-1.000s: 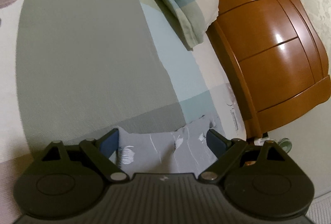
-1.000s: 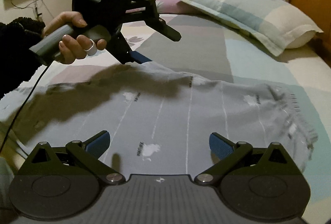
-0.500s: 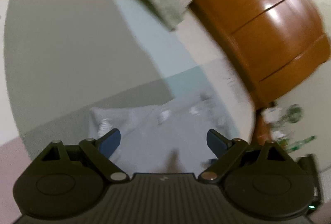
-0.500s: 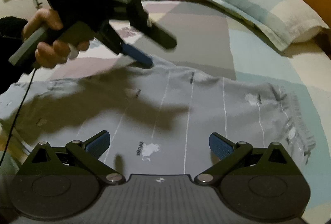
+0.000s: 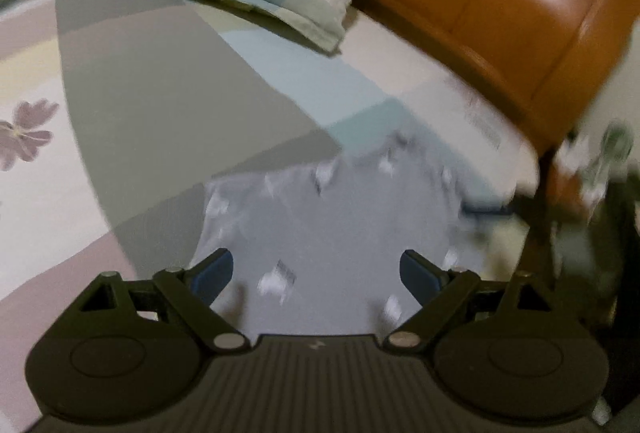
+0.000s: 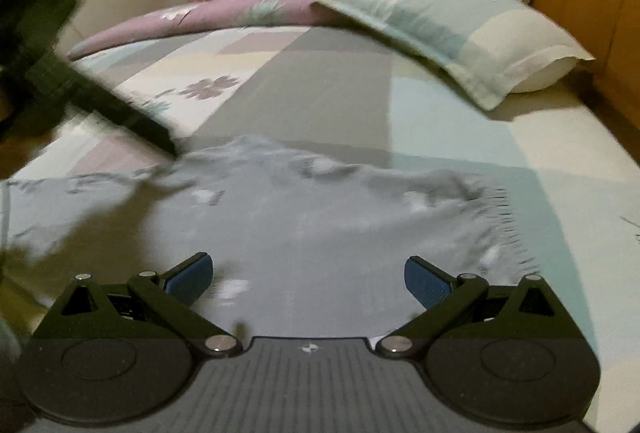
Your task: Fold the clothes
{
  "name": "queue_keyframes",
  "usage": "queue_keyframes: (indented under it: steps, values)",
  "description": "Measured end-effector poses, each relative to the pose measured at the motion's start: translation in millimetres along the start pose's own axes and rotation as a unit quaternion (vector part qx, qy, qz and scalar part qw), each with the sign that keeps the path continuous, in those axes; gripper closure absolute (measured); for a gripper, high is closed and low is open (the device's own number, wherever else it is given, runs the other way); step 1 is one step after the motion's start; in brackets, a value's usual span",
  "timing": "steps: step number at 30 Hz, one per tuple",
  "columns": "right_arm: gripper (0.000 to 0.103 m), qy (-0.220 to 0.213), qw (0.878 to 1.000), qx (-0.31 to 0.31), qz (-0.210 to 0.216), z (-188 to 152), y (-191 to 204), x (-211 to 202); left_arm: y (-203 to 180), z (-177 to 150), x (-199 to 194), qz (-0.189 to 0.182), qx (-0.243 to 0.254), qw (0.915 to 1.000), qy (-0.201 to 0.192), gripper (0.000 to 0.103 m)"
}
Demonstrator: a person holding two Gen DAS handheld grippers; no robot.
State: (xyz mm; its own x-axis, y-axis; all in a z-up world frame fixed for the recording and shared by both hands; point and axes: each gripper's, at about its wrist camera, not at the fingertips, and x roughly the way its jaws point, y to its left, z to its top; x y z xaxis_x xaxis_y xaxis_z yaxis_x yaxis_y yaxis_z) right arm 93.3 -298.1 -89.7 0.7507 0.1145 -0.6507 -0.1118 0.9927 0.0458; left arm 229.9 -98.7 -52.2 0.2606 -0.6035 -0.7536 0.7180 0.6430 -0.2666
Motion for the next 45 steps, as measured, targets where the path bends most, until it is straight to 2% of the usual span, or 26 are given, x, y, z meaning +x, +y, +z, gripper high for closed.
queue_keyframes:
  steps: [2, 5, 6, 8, 10, 12, 14, 17, 19, 21, 24, 27, 29, 30, 32, 33, 34, 36, 37, 39, 42, 45]
  values:
    - [0.0, -0.004, 1.0, 0.005, -0.017, -4, -17, 6, -6, -15, -5, 0.022, 0.01, 0.9997, -0.002, 0.013]
    - [0.0, 0.037, 0.997, 0.05, -0.045, -14, -51, 21, -6, -32, -11, 0.033, -0.009, 0.9994, -0.005, 0.013]
    - [0.0, 0.042, 0.996, 0.063, -0.041, -19, -61, 22, -5, -37, -14, 0.041, -0.016, 0.999, -0.007, 0.013]
    - [0.0, 0.038, 0.997, 0.064, -0.031, -20, -63, 14, -4, -45, -17, 0.07, -0.019, 0.9973, -0.011, 0.013]
    - [0.0, 0.033, 0.997, 0.058, -0.04, -15, -56, 7, -7, -54, -21, 0.095, -0.011, 0.9953, -0.013, 0.013]
    - [0.0, 0.013, 0.998, 0.05, -0.041, -12, -49, 1, -15, -62, -22, 0.116, 0.005, 0.9932, -0.01, 0.012]
    - [0.0, 0.013, 0.998, 0.05, -0.038, -9, -46, 6, -24, -72, -18, 0.137, 0.026, 0.9902, -0.006, 0.012]
    - [0.0, 0.047, 0.997, 0.043, -0.054, -15, -43, 24, -38, -88, -10, 0.171, 0.054, 0.9837, -0.002, 0.012]
    - [0.0, 0.044, 0.997, 0.007, -0.069, -28, -36, 20, -45, -100, -5, 0.193, 0.067, 0.9789, -0.004, 0.012]
    - [0.0, 0.053, 0.996, 0.014, -0.067, -32, -36, 11, -48, -111, -2, 0.205, 0.069, 0.9764, -0.006, 0.011]
    - [0.0, 0.061, 0.995, -0.008, -0.081, -22, -27, 5, -45, -116, -6, 0.202, 0.04, 0.9783, -0.019, 0.01]
    - [0.0, 0.019, 0.998, -0.013, -0.056, -4, -17, 5, -46, -115, -9, 0.21, 0.031, 0.9768, -0.027, 0.01]
    - [0.0, 0.01, 0.999, -0.01, -0.037, 4, -12, 18, -48, -119, -8, 0.212, 0.026, 0.9767, -0.025, 0.01]
    - [0.0, 0.018, 0.999, -0.011, -0.033, 5, -10, 30, -49, -121, -8, 0.211, 0.022, 0.977, -0.022, 0.01]
    - [0.0, 0.062, 0.997, -0.007, -0.041, -2, -12, 49, -49, -126, -7, 0.209, 0.01, 0.9777, -0.018, 0.008]
    - [0.0, 0.041, 0.999, 0.001, -0.034, -8, -15, 42, -47, -131, -9, 0.204, -0.007, 0.9788, -0.022, 0.006]
    - [0.0, 0.044, 0.999, 0.009, -0.029, -13, -18, 37, -44, -137, -12, 0.196, -0.018, 0.9801, -0.026, 0.004]
    - [0.0, 0.06, 0.998, -0.001, -0.024, -17, -17, 27, -46, -144, -15, 0.195, -0.004, 0.9802, -0.034, 0.003]
    - [0.0, 0.067, 0.997, -0.005, -0.023, -14, -17, 25, -47, -145, -15, 0.196, 0.004, 0.9799, -0.035, 0.003]
    - [0.0, 0.055, 0.998, -0.004, -0.026, 3, -18, 26, -45, -141, -13, 0.195, 0.001, 0.9802, -0.031, 0.002]
    - [0.0, -0.002, 1.0, 0.009, -0.027, 37, -23, 41, -45, -136, -11, 0.199, -0.005, 0.9797, -0.024, 0.002]
    - [0.0, 0.006, 0.999, 0.025, -0.035, 51, -33, 79, -47, -138, -11, 0.204, -0.011, 0.9785, -0.025, 0.002]
